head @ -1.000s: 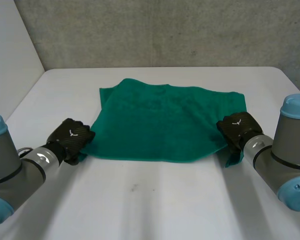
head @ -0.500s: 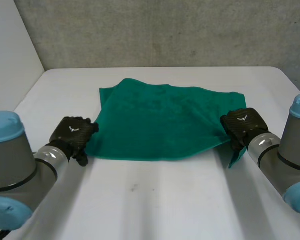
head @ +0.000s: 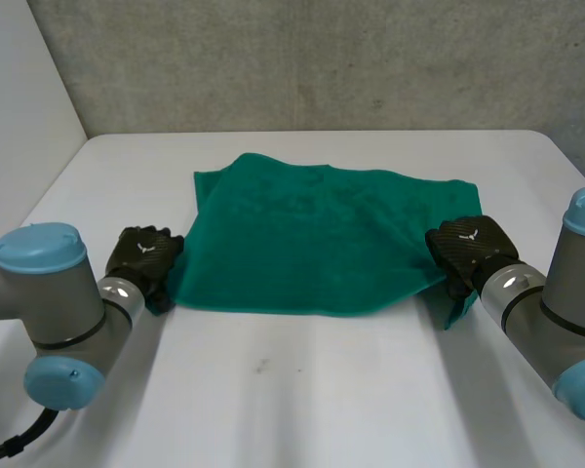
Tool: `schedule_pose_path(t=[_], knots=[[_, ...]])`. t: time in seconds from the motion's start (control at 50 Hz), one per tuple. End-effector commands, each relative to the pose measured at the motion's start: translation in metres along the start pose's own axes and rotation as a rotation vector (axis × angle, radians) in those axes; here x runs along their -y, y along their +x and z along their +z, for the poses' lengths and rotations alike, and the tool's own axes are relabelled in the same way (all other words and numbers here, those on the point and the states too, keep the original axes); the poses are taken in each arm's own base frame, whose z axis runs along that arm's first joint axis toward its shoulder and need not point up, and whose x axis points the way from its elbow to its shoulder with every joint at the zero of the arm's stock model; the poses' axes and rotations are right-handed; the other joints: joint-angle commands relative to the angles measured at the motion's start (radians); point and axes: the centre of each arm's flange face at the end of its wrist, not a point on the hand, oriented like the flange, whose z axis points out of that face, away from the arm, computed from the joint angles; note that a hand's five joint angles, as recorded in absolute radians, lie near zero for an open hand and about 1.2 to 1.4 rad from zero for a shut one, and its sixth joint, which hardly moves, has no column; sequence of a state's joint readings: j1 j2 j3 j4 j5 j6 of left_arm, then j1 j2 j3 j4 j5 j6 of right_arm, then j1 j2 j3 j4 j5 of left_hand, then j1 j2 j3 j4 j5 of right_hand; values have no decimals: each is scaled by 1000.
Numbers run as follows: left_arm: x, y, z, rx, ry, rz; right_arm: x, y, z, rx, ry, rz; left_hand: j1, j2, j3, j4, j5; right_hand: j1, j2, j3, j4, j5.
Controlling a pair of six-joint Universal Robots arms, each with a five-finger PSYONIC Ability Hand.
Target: Fold the towel.
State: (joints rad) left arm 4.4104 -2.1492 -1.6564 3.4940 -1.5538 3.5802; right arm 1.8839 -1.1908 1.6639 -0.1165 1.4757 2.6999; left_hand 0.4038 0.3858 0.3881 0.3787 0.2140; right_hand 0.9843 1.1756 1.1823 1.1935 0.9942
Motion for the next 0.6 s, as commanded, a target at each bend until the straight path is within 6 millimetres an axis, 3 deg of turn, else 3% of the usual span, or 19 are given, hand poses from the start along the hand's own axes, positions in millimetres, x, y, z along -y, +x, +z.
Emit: schedule_pose_path(t=[0.02, 0.12, 0.14, 0.2, 0.34, 0.42, 0.5, 0.6], knots=[[0, -1, 13, 7, 9, 3, 0, 0, 1, 0, 0, 0, 130, 147, 145, 155, 145, 412, 221, 214, 203, 228], [5, -4, 18, 14, 29, 1, 2, 1, 1, -4, 5, -1, 469, 487, 485, 495, 485, 412, 221, 214, 203, 228], [6, -4, 19, 16, 35, 2, 2, 1, 1, -4, 5, -1, 723, 741, 739, 748, 738, 412, 221, 214, 203, 228], [8, -5, 19, 18, 42, 9, 4, 3, 2, -11, 12, 0, 989, 1007, 1005, 1014, 1005, 412, 221, 214, 203, 228], [10, -7, 16, 17, 43, 16, 14, 10, 5, -35, 42, -2, 992, 1010, 1008, 1018, 1008, 412, 221, 214, 203, 228], [15, -18, 11, 35, 41, 12, 23, 14, 1, -46, 57, -11, 992, 1010, 1008, 1018, 1008, 412, 221, 214, 203, 228], [28, -33, -14, 56, 31, 36, 38, 19, -15, -32, 37, -30, 992, 1010, 1008, 1018, 1008, 412, 221, 214, 203, 228], [67, -48, -63, 88, 84, 146, 66, 30, -49, -17, 6, -100, 992, 1010, 1008, 1018, 1008, 412, 221, 214, 203, 228]])
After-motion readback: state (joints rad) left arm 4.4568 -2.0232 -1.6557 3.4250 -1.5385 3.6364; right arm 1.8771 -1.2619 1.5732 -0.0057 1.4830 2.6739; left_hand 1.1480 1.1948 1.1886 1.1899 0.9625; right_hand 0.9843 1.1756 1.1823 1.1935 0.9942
